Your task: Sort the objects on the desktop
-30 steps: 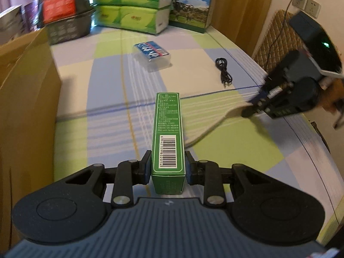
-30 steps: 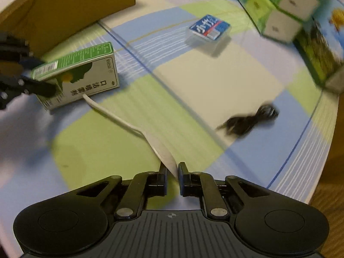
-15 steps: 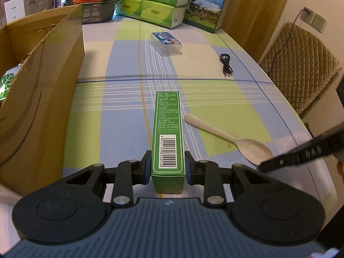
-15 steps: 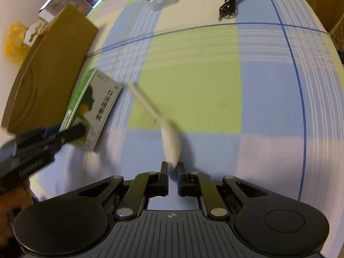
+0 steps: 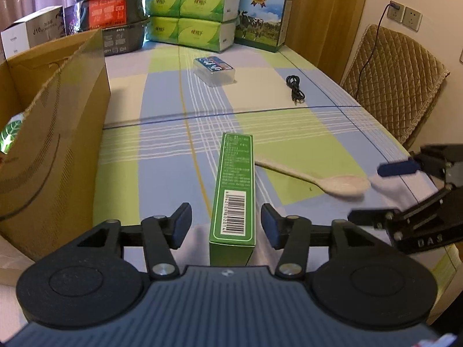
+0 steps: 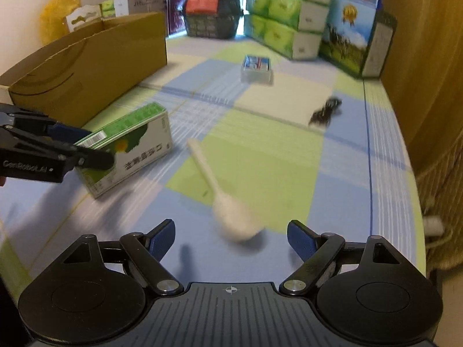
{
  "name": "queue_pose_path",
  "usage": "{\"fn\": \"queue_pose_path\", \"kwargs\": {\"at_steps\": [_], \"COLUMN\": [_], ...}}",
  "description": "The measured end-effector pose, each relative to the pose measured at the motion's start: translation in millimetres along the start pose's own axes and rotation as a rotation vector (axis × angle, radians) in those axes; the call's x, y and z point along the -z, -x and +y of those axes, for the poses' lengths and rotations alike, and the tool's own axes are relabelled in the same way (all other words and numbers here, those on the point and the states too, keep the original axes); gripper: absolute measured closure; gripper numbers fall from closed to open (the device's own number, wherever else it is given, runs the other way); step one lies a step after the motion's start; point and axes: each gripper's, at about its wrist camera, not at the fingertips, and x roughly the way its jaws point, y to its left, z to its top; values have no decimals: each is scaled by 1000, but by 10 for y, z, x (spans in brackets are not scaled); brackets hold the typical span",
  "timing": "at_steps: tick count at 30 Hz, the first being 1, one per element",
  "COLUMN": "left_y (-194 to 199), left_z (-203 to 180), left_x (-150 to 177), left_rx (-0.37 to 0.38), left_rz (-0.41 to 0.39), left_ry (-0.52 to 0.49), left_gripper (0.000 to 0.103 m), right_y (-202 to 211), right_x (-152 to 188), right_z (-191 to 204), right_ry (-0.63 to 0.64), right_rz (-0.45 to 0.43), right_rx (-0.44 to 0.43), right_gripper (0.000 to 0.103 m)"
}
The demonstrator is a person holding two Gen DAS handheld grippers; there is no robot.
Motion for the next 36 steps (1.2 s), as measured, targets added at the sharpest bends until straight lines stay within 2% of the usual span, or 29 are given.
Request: {"fn": "queue_pose_path", "kwargs": {"at_steps": [4,8,11,13,17,19,21,25,27,31,32,34,36], "left_y": [-76,-163,-232,-277,-305,-304,-295,-288,-280,-262,-266,-269,-281], "left_z": [-16,-19,-39,-68,-99,-66,-44,-44,-45,-69,-74,-80,-90], "left_x": [-25,-29,-20,-10,-5,-2,6,0,-4,-2,-1,0,-3], "left_rx": [1,-1,13,19,9,15,18,19,31,57,60,69,74], "left_rz": [-21,-20,-8,7,19,20,20,25,25,24,25,28,31], "left_ry": [-25,-31,-30,-41,-60,-46,-37,-30,-21,-4,-1,12,18], "left_gripper": [56,57,59,66,77,77,77,77,77,77,77,77,77], "right_y": [-119,-160,-199,-238,-308,-328,-336,-302,-264,-176,-152,-109,-63], "right_x": [-10,-13,11,22,10,-12,-32,-33,-14,74,101,142,155], "right_z": [-71,-65,-84,-59,-22,-8,-15,-16,-41,-303,-371,-485,-555], "right_ry": [-27,5,16,58,88,88,62,13,-39,-337,-399,-489,-520], "right_rz": [-36,-43,-19,-7,-9,-6,3,17,22,26,24,13,-11], "right_rx": [-20,-11,-39,-28,-40,-43,-55,-58,-60,-115,-106,-88,-74], "right_gripper": [21,23,39,43,57,63,76,88,96,97,97,96,96]}}
